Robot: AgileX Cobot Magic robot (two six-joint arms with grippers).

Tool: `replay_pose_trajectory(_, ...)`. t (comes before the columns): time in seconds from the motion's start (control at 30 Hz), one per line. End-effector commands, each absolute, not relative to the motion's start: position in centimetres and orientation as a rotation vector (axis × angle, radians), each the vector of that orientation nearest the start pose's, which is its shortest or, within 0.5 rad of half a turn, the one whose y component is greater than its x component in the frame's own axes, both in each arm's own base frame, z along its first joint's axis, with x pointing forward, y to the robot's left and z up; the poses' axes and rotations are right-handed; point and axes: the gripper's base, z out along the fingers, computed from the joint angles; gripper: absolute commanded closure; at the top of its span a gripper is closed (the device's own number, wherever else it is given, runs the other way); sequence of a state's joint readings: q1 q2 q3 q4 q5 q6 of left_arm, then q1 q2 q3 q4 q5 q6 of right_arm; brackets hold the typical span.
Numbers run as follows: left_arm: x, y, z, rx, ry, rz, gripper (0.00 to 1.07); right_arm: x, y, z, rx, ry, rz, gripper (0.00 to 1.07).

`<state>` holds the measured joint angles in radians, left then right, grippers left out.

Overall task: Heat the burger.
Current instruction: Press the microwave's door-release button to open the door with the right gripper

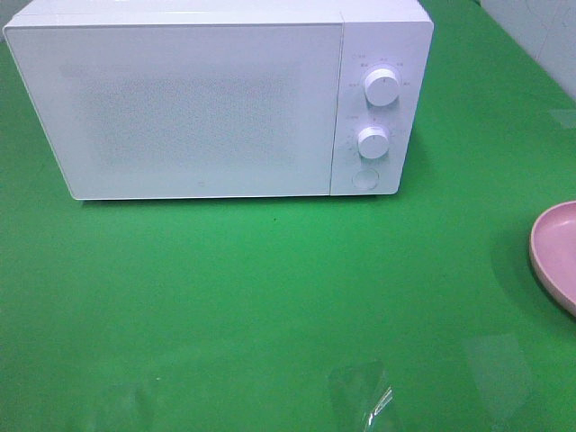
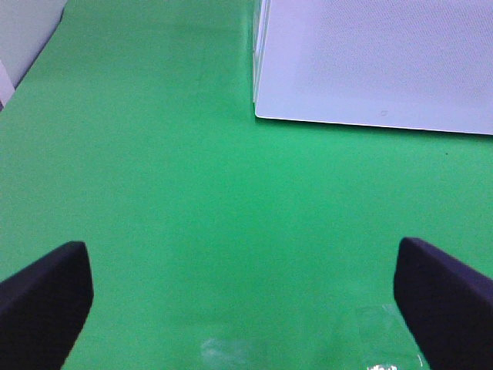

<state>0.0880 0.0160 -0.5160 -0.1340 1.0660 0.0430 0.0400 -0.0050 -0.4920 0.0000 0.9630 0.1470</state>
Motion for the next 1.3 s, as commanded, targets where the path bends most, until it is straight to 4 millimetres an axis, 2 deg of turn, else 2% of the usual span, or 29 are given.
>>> replay_pose_trajectory(0.03, -0.5, -1.1, 28.2, -0.04, 2.045, -0.08, 0.08, -0.5, -0.1, 28.3, 0.106, 1.917, 0.117, 0.32)
replay_pose_trajectory(0.57, -0.5, -1.1, 28.2, -0.04, 2.045, -0.08, 0.08, -0.5, -0.1, 28.4, 0.105, 1.915, 0.118, 0.32)
replay_pose_trajectory(0.73, -0.5, -1.1, 28.2, -0.04, 2.045, -0.08, 0.08, 0.0, 0.0, 29.4, 0.104, 1.897, 0.119, 0.32)
replay_pose_trajectory(0.9, -0.5, -1.1, 28.2, -0.04, 2.045, -0.08, 0.08, 1.7, 0.1, 30.5, 0.104, 1.882, 0.127, 0.32)
replay_pose_trajectory(1.3, -0.5, -1.1, 28.2, -0.04, 2.045, -0.08, 0.08, 6.0, 0.2, 31.0, 0.104, 1.892, 0.127, 0.32)
